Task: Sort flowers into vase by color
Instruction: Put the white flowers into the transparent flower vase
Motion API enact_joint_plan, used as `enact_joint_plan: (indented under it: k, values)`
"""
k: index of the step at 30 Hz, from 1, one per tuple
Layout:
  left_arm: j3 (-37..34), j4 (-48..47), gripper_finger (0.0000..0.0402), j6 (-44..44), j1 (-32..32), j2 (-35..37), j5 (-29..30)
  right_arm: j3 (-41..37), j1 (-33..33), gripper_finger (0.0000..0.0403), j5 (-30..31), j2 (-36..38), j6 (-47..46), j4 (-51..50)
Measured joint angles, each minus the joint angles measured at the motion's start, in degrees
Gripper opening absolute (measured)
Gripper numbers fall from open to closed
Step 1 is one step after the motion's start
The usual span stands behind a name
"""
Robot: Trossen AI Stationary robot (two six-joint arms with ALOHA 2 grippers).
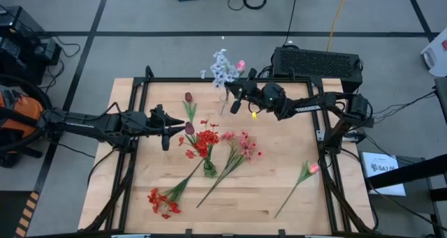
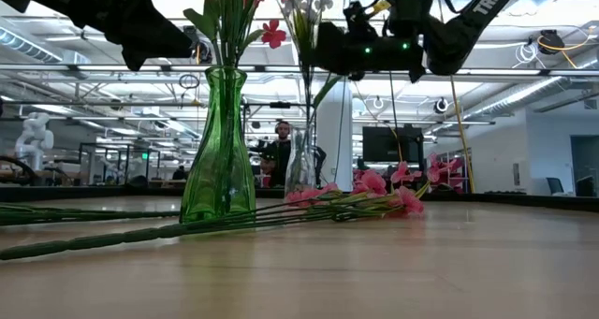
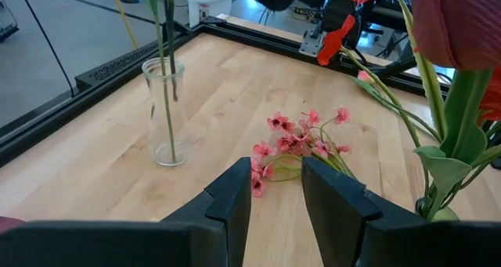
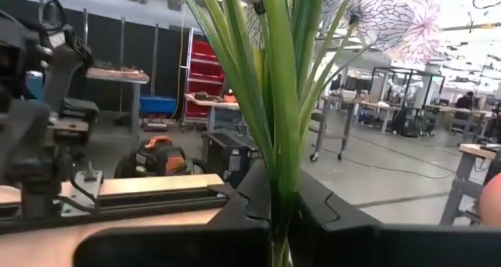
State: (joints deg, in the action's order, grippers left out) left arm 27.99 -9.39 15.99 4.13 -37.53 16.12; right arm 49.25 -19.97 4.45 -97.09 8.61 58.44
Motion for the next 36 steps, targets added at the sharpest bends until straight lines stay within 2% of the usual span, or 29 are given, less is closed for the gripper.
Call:
enact_joint_plan:
  k: [8, 13, 19, 28, 36]
  values:
    - [0.0, 0.1, 0.0122, -0.2, 0.0, 0.0, 0.0, 0.0, -0.7, 0.0004, 0.0, -7.8, -5.7, 3.4]
    - [0.0, 0.2, 0.0122, -0.2, 0.0, 0.0, 0.0, 0.0, -0.7, 0.0006, 0.0, -10.0, -8.0, 3.9]
    - [0.0, 0.3, 0.0122, -0.2, 0.0, 0.0, 0.0, 0.0, -0.7, 0.0027, 0.0, -10.4, -8.2, 3.0]
    - [0.0, 0.3, 0.0122, -0.2, 0.0, 0.0, 0.0, 0.0, -0.8, 0.0065, 0.0, -10.1, -14.7, -0.4]
    - [0.0, 0.3, 0.0122, -0.3, 0.0, 0.0, 0.0, 0.0, -0.8, 0.0092, -0.3, -7.2, -16.5, -7.8]
